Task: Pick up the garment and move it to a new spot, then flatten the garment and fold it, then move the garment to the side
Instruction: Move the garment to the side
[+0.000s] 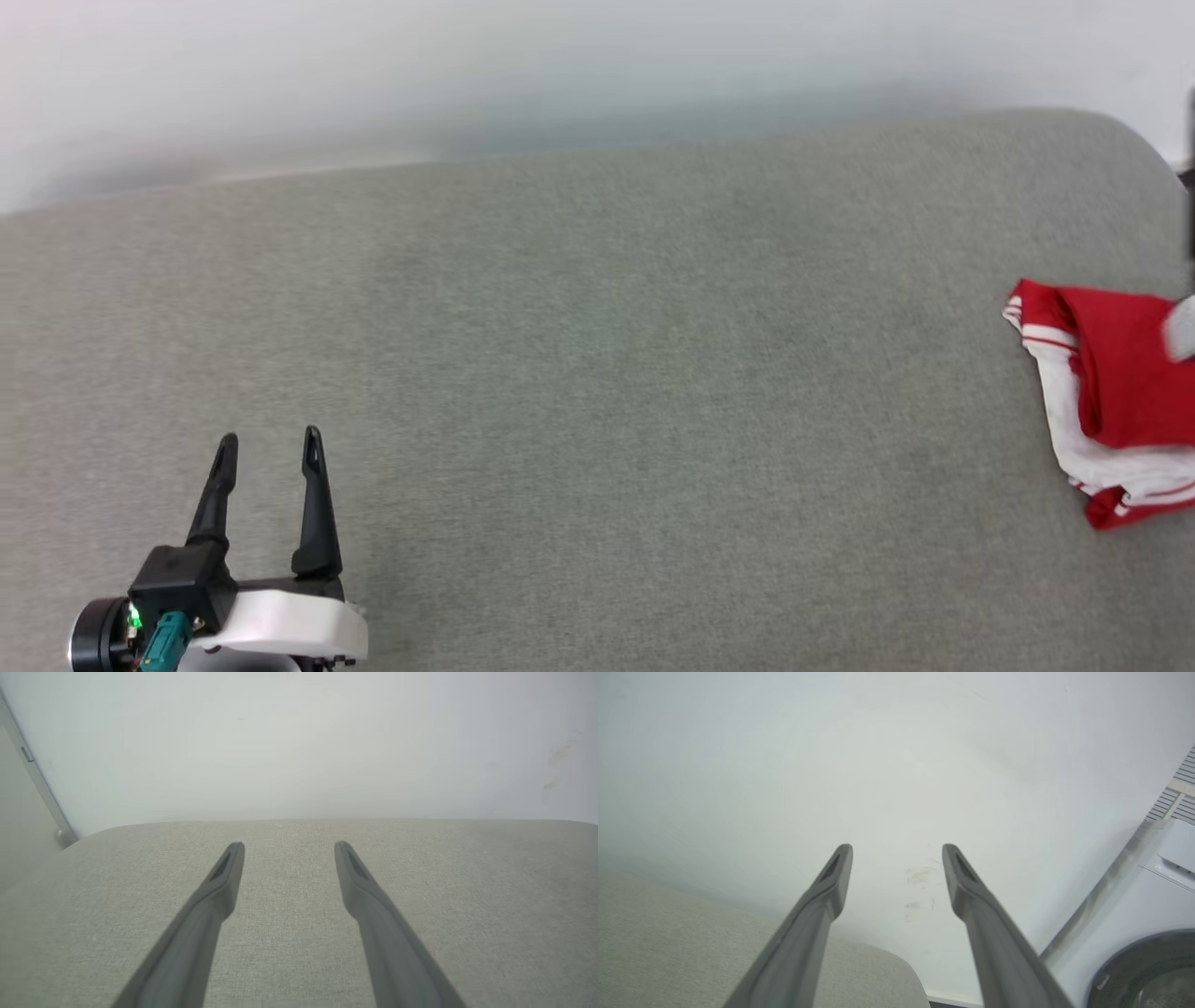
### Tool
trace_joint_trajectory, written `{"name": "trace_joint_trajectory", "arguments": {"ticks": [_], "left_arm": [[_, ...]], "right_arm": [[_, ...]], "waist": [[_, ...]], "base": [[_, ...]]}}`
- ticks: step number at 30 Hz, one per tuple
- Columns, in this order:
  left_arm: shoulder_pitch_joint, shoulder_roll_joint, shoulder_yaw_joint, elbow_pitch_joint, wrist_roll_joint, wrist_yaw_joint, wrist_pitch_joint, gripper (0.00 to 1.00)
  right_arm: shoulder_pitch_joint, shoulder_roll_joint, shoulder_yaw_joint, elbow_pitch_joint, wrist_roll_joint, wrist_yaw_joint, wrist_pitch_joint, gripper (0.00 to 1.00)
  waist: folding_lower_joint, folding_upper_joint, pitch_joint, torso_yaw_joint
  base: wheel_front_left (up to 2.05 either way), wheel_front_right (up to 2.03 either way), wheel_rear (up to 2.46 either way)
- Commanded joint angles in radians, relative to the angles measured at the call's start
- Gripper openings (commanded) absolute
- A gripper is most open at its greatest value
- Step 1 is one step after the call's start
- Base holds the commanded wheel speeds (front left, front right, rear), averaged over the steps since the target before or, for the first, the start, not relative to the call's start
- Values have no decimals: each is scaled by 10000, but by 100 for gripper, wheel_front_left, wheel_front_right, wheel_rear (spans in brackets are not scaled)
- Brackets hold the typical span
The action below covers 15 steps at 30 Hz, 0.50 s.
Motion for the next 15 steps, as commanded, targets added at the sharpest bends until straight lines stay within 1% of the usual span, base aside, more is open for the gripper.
{"name": "trace_joint_trajectory", "arguments": {"ticks": [1,3,4,7,11,15], "left_arm": [[134,-12,-7,39,-23,51,-24,100],[265,-14,-25,80,-50,93,-23,100],[397,-14,-85,116,-105,146,-23,100],[440,-14,-144,161,-152,167,-24,100],[441,-14,-223,230,-176,172,-24,100],[371,-15,-281,345,-177,145,-24,100]], "right_arm": [[419,299,-31,-345,-53,-8,-83,100],[961,822,-110,-1054,-66,-8,-168,100],[1800,1503,-84,-2001,19,-8,-217,100],[2563,2212,-33,-2925,133,-8,-217,100],[3529,3172,-12,-3516,293,-8,-220,100],[4388,3618,61,-3388,418,-8,-222,100]], "waist": [[1,0,-412,365],[1,0,-618,523],[1,0,-807,749],[1,0,-909,921],[1,0,-1024,1120],[1,0,-1110,1268]], "base": [[0,0,0],[0,0,0],[0,0,0],[0,0,0],[0,0,0],[0,0,0]]}}
